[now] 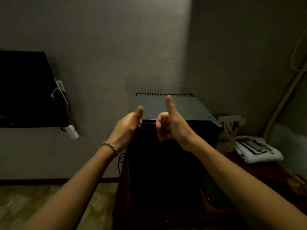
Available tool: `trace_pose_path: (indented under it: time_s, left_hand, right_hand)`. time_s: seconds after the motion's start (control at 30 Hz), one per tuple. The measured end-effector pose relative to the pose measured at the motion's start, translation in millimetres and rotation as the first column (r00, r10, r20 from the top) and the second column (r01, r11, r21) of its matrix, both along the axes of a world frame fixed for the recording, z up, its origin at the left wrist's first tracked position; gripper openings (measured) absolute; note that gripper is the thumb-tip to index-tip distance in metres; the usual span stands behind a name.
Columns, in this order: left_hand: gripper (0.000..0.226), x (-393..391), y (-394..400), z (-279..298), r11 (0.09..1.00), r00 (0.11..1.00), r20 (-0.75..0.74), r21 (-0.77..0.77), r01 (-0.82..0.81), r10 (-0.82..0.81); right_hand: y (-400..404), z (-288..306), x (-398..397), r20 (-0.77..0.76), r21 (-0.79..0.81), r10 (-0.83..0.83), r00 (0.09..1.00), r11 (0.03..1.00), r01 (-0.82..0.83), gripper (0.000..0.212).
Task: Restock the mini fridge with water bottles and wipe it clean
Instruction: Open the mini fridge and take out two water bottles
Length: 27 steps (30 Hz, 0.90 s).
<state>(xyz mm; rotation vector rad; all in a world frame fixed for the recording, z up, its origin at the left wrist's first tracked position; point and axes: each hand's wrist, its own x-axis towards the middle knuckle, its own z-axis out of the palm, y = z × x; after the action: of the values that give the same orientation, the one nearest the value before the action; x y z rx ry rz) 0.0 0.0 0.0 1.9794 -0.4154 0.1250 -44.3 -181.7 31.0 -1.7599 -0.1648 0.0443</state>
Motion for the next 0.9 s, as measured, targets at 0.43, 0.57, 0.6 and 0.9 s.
trace_pose_path:
  time_s: [0.43, 0.57, 0.6, 0.9]
  left_hand:
    - [0.095, 30, 28, -53, 0.760, 0.968, 0.004, 0.618, -0.201, 0.252]
    - [0.097, 19, 35, -57, 0.746, 0.961, -0.014, 0.634, -0.205, 0.275]
    - [0.096, 16, 38, -57, 0.737, 0.960, -0.012, 0.643, -0.208, 0.281]
    - [0.094, -24, 53, -64, 0.695, 0.960, -0.029, 0.696, -0.182, 0.280]
  right_hand:
    - [31, -91, 68, 0.339, -0.904, 0.134, 0.931, 0.320, 0.283, 0.085]
    - [36, -104, 61, 0.374, -0.901, 0.138, 0.917, 0.288, 0.324, 0.095]
    - [37, -107, 60, 0.392, -0.893, 0.135, 0.910, 0.293, 0.341, 0.094]
    - [42, -90, 50, 0.399, -0.891, 0.126, 0.908, 0.288, 0.352, 0.088]
